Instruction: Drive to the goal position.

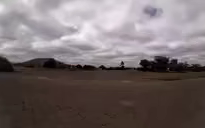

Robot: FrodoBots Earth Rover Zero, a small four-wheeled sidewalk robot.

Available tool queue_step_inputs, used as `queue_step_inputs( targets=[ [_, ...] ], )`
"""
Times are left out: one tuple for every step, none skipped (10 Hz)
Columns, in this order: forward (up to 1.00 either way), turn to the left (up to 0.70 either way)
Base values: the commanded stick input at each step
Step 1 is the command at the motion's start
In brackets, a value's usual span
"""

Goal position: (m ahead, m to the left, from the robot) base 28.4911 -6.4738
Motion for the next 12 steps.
queue_step_inputs(
  targets=[
    [0.45,0.00],
    [0.45,0.00],
    [0.45,0.00],
    [0.45,0.00],
    [0.45,0.00],
    [0.45,0.00],
    [0.45,0.00],
    [0.45,-0.04],
    [0.45,-0.18],
    [0.45,-0.27],
    [0.45,-0.27],
    [0.45,-0.27]
  ],
)
